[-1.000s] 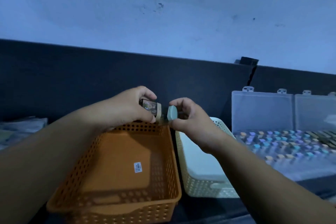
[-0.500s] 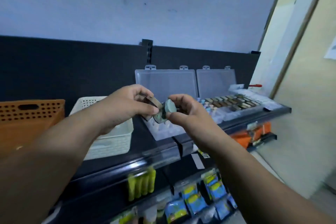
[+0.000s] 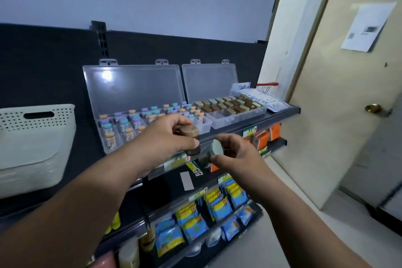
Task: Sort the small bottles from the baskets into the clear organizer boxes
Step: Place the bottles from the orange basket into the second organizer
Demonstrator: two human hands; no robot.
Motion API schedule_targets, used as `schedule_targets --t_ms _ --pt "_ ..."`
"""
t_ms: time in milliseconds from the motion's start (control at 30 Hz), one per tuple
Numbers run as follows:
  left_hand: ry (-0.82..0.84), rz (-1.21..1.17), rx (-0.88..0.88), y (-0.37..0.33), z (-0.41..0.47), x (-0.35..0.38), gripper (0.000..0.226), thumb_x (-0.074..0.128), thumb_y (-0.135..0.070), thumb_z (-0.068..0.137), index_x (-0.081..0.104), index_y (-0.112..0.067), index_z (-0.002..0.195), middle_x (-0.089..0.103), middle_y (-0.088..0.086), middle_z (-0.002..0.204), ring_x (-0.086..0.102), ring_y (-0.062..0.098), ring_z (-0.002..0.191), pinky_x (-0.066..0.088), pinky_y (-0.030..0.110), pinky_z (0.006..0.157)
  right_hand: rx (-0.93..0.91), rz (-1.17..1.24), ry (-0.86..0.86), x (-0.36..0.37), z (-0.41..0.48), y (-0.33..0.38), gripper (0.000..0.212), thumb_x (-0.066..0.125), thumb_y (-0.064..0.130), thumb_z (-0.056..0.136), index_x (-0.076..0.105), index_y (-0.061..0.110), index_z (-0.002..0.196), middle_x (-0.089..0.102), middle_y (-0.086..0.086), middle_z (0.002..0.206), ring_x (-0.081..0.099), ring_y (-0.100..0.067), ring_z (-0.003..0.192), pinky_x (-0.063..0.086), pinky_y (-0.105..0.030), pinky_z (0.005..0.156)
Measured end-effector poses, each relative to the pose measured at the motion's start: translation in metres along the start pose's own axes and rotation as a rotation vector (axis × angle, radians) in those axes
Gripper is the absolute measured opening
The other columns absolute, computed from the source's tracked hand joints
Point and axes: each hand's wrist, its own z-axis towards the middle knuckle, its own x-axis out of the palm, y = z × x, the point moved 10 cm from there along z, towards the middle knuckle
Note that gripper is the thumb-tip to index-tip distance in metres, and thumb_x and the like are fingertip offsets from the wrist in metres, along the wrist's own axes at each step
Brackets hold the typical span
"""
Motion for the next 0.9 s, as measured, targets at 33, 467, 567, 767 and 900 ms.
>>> schedule_targets --t_ms 33,467,567,767,900 --pt "0.01 0.007 0.007 0.0 0.011 0.006 0.043 0.077 -0.01 0.075 0.061 -0.024 0.112 0.066 -0.002 0.107 0.063 0.014 0.099 0.049 0.032 0.094 0.015 -0.009 -0.011 -0.008 0.007 -0.007 0.04 0.072 0.009 0.081 0.057 0.02 0.117 0.069 -0.003 0.105 0.068 -0.016 0.096 0.057 -0.031 0.081" --pt "0.03 0.266 0.097 0.004 0.155 0.041 0.048 0.074 -0.022 0.073 0.052 -0.038 0.113 0.058 -0.013 0.11 0.058 0.007 0.1 0.052 0.037 0.089 -0.021 -0.263 -0.098 -0.09 0.132 -0.017 0.047 0.072 0.008 0.082 0.057 0.028 0.121 0.066 0.011 0.104 0.065 -0.003 0.094 0.055 -0.024 0.082" --pt "0.023 0.291 0.087 0.01 0.176 0.045 0.049 0.075 -0.026 0.074 0.052 -0.039 0.115 0.057 -0.012 0.115 0.057 0.008 0.104 0.05 0.038 0.093 -0.045 -0.327 -0.065 -0.101 0.161 -0.019 0.049 0.073 0.008 0.081 0.058 0.029 0.123 0.066 0.012 0.108 0.064 -0.003 0.098 0.054 -0.023 0.085" --pt "-0.052 0.406 0.06 0.013 0.219 0.055 0.043 0.073 -0.02 0.078 0.054 -0.034 0.115 0.054 -0.012 0.114 0.055 0.009 0.102 0.05 0.034 0.091 -0.157 -0.472 0.02 -0.122 0.234 -0.022 0.051 0.075 0.013 0.079 0.058 0.028 0.125 0.062 0.011 0.113 0.06 0.002 0.098 0.047 -0.009 0.08" --pt "-0.139 0.442 0.021 0.016 0.245 0.066 0.048 0.074 -0.018 0.078 0.056 -0.029 0.121 0.054 -0.009 0.113 0.055 0.013 0.102 0.05 0.037 0.092 -0.283 -0.594 0.119 -0.121 0.283 -0.028 0.052 0.078 0.016 0.074 0.061 0.025 0.122 0.059 0.008 0.111 0.059 -0.007 0.102 0.046 -0.02 0.092"
